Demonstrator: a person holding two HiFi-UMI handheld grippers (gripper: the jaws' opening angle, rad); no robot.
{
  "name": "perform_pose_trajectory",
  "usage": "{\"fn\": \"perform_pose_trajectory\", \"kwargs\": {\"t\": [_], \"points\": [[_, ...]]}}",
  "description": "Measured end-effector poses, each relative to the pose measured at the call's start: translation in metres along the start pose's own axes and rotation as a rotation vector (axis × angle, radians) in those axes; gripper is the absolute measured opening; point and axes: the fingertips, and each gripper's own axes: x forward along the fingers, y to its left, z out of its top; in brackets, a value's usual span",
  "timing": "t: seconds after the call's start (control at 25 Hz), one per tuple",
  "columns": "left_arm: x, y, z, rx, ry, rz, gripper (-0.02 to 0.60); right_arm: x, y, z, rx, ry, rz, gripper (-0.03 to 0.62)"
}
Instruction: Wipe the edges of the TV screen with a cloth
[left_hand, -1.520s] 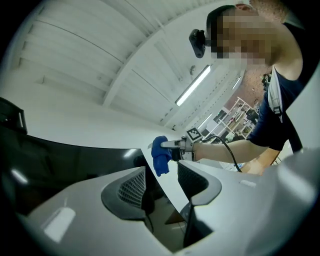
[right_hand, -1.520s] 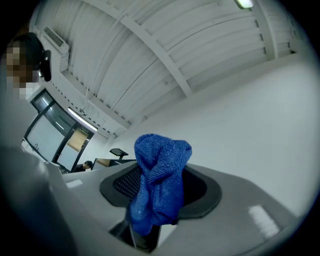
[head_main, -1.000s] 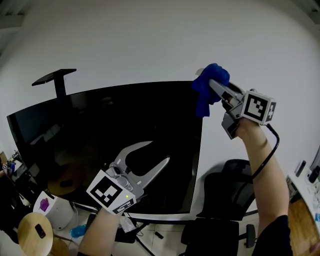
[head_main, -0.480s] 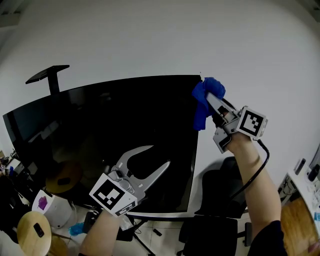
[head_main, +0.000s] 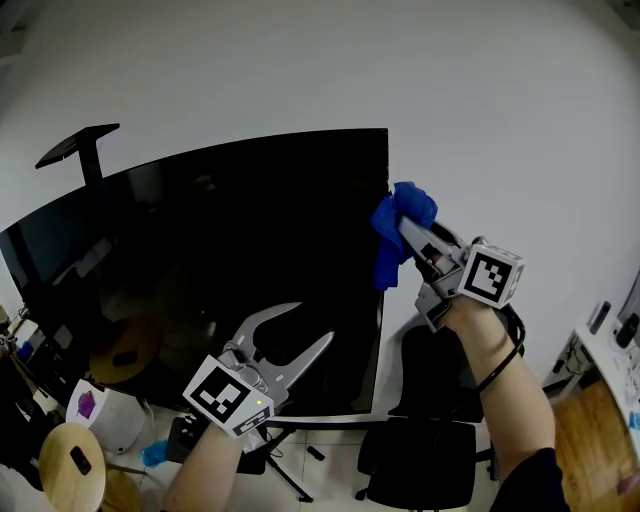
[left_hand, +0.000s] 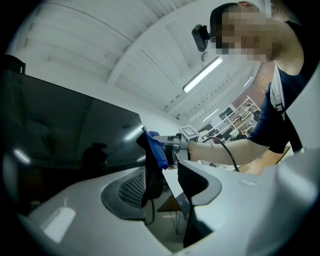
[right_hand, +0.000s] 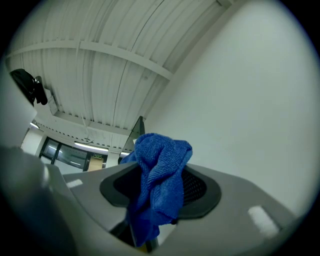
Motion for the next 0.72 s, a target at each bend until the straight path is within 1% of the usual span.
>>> {"fn": "perform_pose_trajectory", "kwargs": {"t": [0.2, 0.36, 0.48, 0.64, 0.72], "points": [[0.001, -0.007, -0.026, -0.030, 0.032, -0.004, 0.189, -0.020, -0.016, -0.040, 0.016, 0.033, -0.045, 0.210], [-0.002, -0.010, -0.048, -0.058, 0.063, -0.008, 0.189, -0.034, -0.023, -0.079, 0.063, 0.063, -0.053, 0.210], [-0.004, -0.011, -0.064, -0.071, 0.083, -0.007, 0.189, -0.044, -0.027, -0.107, 0.076, 0.083, -0.063, 0.209], [-0.001, -0.019, -0.091, -0.118, 0.109, -0.007, 0.189, -0.065, -0.038, -0.146, 0.094, 0.128, -0.096, 0.210], [-0.001, -0.023, -0.107, -0.129, 0.127, -0.005, 0.189, -0.075, -0.044, -0.168, 0.102, 0.152, -0.110, 0.209]]}}
